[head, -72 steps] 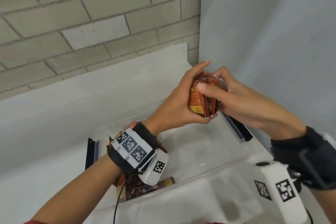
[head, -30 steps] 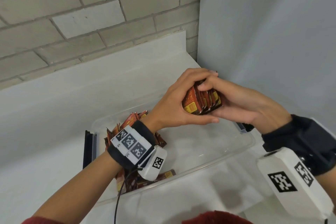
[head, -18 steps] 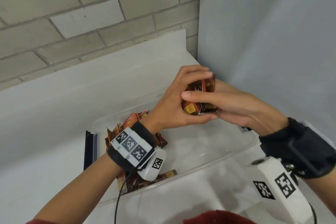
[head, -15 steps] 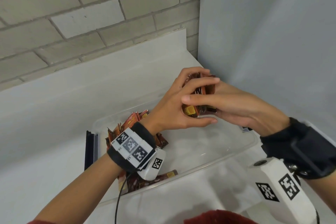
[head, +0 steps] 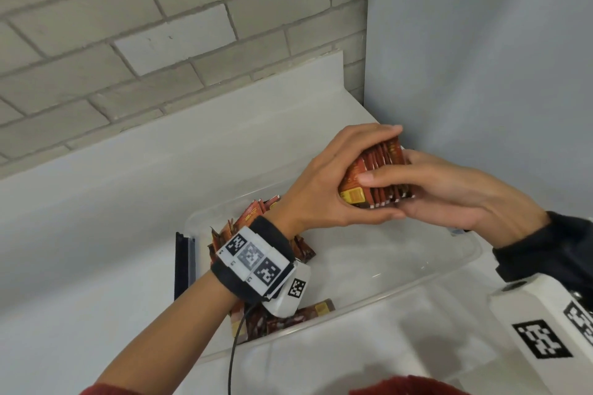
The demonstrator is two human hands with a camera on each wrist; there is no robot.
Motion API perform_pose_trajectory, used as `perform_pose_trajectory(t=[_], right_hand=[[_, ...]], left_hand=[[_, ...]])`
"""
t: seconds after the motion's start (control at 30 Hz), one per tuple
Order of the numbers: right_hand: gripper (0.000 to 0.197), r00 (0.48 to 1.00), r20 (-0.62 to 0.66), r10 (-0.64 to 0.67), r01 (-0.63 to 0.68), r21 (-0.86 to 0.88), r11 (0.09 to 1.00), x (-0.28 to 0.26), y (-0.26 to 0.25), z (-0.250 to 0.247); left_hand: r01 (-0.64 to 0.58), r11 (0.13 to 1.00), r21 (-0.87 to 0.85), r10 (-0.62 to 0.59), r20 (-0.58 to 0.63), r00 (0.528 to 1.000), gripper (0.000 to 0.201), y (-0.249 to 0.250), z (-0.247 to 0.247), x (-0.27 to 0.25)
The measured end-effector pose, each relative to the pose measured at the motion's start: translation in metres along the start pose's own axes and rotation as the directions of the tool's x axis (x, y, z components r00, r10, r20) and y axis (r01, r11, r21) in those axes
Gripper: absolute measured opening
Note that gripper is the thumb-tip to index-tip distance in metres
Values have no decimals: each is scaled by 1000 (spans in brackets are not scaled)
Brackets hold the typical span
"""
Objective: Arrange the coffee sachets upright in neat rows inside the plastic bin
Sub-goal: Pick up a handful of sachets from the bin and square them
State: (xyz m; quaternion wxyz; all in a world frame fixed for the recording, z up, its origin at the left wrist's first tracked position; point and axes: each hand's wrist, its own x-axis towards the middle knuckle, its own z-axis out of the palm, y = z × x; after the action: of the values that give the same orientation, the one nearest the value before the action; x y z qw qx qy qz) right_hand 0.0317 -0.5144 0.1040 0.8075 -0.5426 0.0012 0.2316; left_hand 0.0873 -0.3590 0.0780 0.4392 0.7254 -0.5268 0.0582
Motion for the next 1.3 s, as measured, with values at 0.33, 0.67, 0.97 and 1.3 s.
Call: perform_pose_trajectory(t=[0.33, 0.67, 0.97, 1.3], right_hand=[[25, 998, 52, -34, 34, 2, 999, -6, 1, 3], [25, 996, -72, -50, 40, -131, 991, -12, 5, 9], [32, 988, -140, -68, 38, -212, 977, -17, 6, 3], [29, 980, -188, -58, 70, 59, 996, -25, 18, -13]], left_hand=[[-140, 985, -102, 128, -116, 985, 76, -11, 8, -1], [-172, 984, -42, 168, -69, 983, 62, -3, 22, 7], [-90, 996, -12, 90, 26, 996, 57, 1, 25, 6], [47, 995, -93, -27, 205, 978, 99, -1, 34, 17]])
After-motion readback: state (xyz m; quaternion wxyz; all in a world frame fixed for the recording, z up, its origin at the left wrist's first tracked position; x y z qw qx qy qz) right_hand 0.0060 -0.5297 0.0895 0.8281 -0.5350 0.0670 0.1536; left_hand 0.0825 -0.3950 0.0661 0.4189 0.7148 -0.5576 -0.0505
